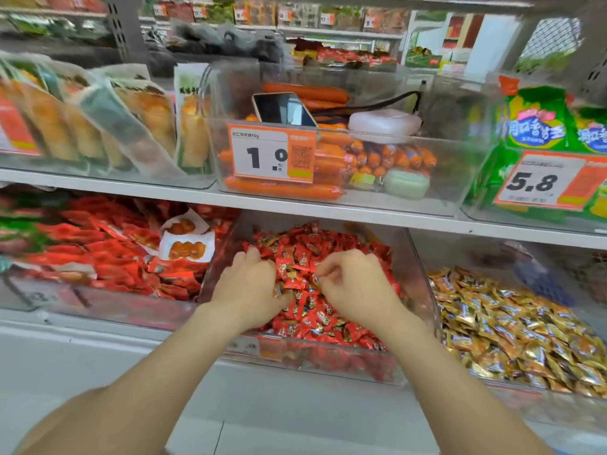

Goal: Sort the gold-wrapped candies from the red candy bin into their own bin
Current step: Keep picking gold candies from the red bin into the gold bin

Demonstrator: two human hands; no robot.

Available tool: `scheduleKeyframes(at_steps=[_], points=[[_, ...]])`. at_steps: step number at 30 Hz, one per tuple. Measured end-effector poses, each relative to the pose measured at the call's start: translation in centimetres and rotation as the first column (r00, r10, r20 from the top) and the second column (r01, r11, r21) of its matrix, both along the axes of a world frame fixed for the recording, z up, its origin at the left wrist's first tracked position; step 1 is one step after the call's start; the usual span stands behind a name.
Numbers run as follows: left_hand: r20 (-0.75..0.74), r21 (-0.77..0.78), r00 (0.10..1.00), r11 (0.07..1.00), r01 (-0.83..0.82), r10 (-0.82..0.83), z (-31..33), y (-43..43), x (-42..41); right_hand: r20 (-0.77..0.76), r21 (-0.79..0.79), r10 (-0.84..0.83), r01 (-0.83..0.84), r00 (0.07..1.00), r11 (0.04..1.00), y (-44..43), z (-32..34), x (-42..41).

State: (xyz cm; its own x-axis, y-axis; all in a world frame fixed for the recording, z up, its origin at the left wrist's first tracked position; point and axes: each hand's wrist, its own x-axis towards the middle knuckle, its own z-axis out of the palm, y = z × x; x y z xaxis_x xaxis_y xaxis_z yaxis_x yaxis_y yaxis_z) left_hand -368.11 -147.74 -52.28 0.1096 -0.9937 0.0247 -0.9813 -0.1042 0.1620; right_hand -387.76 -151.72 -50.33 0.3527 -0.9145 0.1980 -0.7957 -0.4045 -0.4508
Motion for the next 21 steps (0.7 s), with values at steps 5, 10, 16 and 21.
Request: scheduleKeyframes(at_steps=[5,10,16,21], points=[[-0.057,-0.05,0.993,0.994,0.097,-0.099,-0.6,-0.8,-0.8,-0.225,-0.04,0.159,-0.172,0.961,0.984,-2.2,-2.1,1.8],[-0.1,-0.049,0.994,0.998,0.038,-0.043,-1.3,-1.8,-1.3,-0.34,-0.116,0.101,-0.148,0.935,0.982,-3.8,-3.4,2.0],[-0.211,-0.076,0.974,0.994,0.072,-0.087,-1.2,-1.9,-0.2,0.073,-0.073,0.103,-0.097,0.992,0.993,-3.9,-1.6,0.3],[-0.246,-0.085,0.964,0.993,0.087,-0.106,-0.7,-1.4,1.1,0.272,0.09,0.107,-0.137,0.956,0.987,-1.7,1.3,-1.8]])
